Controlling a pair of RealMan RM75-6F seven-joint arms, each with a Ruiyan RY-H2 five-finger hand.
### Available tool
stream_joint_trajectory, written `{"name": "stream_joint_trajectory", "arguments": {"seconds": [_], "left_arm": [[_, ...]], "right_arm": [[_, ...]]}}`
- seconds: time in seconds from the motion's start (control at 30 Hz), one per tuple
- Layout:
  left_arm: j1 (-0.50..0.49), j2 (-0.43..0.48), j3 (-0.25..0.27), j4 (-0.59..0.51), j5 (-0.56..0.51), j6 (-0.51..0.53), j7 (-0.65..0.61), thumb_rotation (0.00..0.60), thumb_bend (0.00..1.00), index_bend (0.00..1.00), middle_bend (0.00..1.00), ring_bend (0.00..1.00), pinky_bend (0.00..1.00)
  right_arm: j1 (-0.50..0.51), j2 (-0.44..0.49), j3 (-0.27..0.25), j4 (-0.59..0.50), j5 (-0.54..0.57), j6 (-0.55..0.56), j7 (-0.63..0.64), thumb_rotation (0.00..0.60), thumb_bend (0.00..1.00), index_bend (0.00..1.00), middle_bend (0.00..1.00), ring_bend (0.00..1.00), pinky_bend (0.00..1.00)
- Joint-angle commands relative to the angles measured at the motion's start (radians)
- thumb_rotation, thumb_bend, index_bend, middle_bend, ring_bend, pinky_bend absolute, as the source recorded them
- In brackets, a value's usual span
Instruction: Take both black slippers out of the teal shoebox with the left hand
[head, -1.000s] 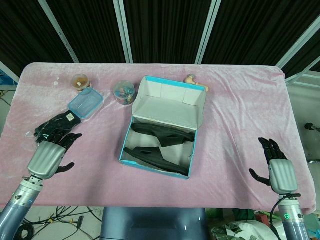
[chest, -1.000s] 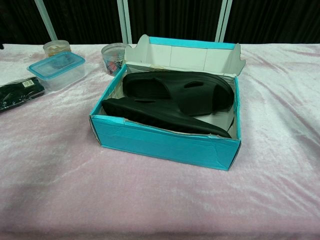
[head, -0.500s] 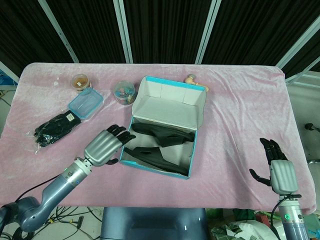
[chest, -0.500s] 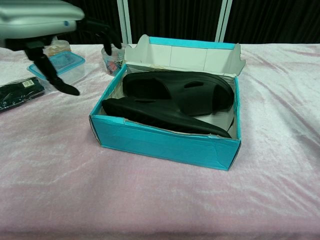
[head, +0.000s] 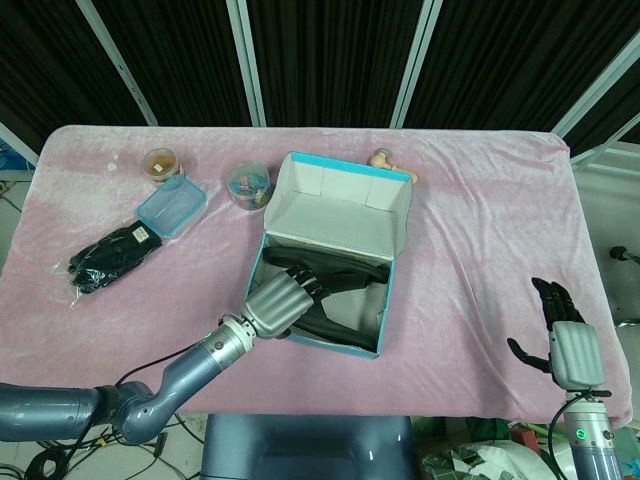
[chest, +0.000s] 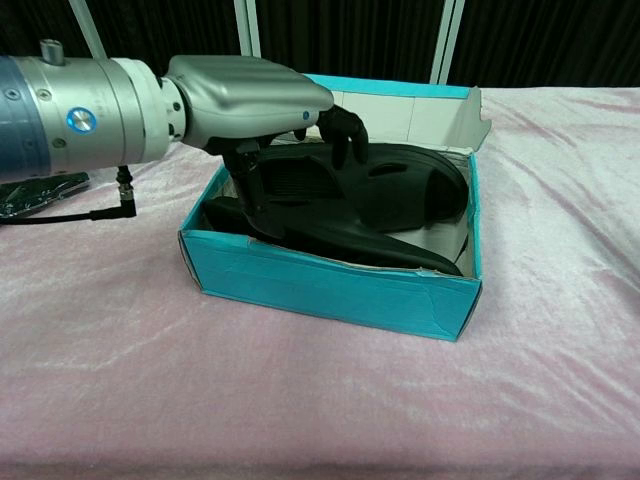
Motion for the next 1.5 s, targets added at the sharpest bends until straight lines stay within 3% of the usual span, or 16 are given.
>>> {"name": "stream_joint_trajectory", "arguments": {"seconds": [0.03,0.43,0.53,0.77,0.93,1.5], "left_arm": [[-0.037,-0.043,0.017,0.031,-0.051,0.021,0.035,0.600,0.09,0.22,0.29,0.19,0.27],[-0.161,-0.148,0.033,0.122,-0.242,0.025,0.094,0.600,0.10,0.20,0.28,0.19,0.27],[-0.200,-0.176,0.034,0.149,-0.304,0.018,0.108,0.600,0.17,0.23,0.32,0.22,0.28],[-0.265,-0.220,0.038,0.184,-0.390,0.051,0.133,0.600,0.36,0.37,0.50,0.39,0.47],[-0.260,-0.235,0.034,0.195,-0.343,0.069,0.071,0.600,0.36,0.41,0.56,0.45,0.54],[-0.148,-0.188,0.010,0.205,0.036,0.113,-0.307,0.600,0.39,0.47,0.56,0.45,0.50]], "right_arm": [[-0.001,-0.004,0.000,0.005,0.000,-0.001,0.005,0.600,0.13,0.05,0.09,0.07,0.29],[-0.022,-0.008,0.000,0.024,0.006,0.015,0.035,0.600,0.13,0.05,0.09,0.07,0.29],[-0.027,-0.008,0.000,0.026,0.008,0.017,0.043,0.600,0.13,0.05,0.09,0.07,0.29],[-0.038,-0.009,0.003,0.030,0.014,0.024,0.057,0.600,0.13,0.05,0.09,0.07,0.29],[-0.041,-0.013,0.006,0.035,0.012,0.027,0.064,0.600,0.13,0.05,0.09,0.07,0.29],[-0.033,-0.014,0.012,0.032,0.010,0.009,0.062,0.600,0.13,0.05,0.09,0.07,0.29]]}}
